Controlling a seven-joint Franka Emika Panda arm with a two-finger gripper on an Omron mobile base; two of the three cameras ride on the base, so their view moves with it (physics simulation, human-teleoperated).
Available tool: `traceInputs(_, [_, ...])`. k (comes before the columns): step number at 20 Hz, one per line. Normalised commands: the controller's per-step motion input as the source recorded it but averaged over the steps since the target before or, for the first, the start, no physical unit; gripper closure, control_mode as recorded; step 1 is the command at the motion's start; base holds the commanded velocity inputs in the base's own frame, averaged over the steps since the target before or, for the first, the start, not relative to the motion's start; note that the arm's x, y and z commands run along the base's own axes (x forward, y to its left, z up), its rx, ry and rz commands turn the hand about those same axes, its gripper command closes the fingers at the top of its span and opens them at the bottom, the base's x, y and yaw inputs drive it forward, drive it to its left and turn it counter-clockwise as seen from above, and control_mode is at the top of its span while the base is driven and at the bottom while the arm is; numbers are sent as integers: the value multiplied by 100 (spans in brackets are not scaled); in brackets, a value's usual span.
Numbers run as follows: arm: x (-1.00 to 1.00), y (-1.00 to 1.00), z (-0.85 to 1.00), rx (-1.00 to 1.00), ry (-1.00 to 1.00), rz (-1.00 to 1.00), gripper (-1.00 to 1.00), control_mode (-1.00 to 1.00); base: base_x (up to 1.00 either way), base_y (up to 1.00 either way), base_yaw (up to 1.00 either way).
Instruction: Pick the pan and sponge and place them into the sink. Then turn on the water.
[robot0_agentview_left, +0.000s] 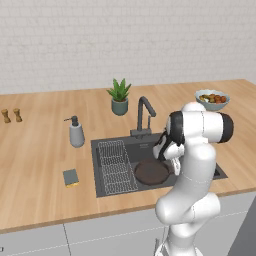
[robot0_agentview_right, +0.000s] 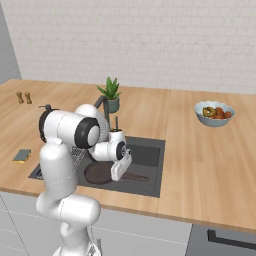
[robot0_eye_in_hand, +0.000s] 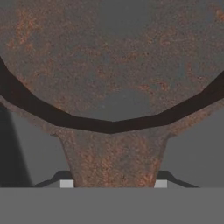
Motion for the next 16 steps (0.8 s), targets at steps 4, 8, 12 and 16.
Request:
traceInputs(4, [26, 0, -28, 2, -16, 10, 100, -100, 0, 0, 0])
traceInputs(8, [20, 0, -30, 1, -15, 9, 100, -100, 0, 0, 0])
traceInputs(12, [22, -6, -12, 2, -9, 7, 100, -100, 0, 0, 0])
traceInputs(16, [34, -9, 0, 2, -2, 5, -100, -100, 0, 0, 0])
